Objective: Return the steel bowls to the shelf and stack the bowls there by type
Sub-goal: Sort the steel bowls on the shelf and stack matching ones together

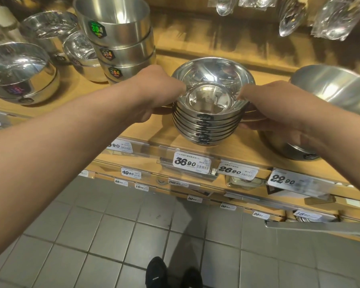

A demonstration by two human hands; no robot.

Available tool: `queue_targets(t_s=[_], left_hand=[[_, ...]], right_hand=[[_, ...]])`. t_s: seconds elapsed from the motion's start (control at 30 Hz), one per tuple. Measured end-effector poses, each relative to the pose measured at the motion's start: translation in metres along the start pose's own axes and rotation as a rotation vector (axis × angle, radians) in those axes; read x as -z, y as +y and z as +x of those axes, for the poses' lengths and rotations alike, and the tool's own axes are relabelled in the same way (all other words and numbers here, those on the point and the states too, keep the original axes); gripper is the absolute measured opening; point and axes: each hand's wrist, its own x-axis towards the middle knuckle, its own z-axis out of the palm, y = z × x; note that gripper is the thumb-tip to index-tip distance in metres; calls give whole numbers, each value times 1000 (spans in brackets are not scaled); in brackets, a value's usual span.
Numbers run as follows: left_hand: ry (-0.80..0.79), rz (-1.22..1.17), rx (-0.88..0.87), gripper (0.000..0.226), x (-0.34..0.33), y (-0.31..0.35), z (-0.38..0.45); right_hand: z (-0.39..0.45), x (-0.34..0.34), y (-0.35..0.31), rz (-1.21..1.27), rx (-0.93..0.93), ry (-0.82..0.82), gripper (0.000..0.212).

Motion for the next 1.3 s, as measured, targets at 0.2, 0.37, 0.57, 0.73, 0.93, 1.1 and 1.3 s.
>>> queue_targets(t_s=[0.2, 0.37, 0.57, 0.73, 0.93, 1.1, 1.3], left_hand=[[-1, 27, 12, 22, -2, 7, -3], [5, 42, 16, 23, -1, 9, -9], [56, 30, 5, 18, -3, 11, -8], [54, 63, 41, 14, -5, 9, -11], [60, 10, 45, 9, -7, 4, -5], [0, -67, 85, 9, -9, -6, -2], [-14, -152, 61, 12, -12, -11, 1]], right_hand=[[0, -2, -3, -31, -8, 15, 17], [2, -1, -5, -39, 1, 24, 16], [4, 2, -11, -61, 9, 12, 16], [7, 3, -10, -87, -7, -15, 19], [9, 4, -4, -45, -12, -32, 14], [10, 1, 4, 6, -19, -37, 19], [12, -3, 6, 37, -29, -11, 23]])
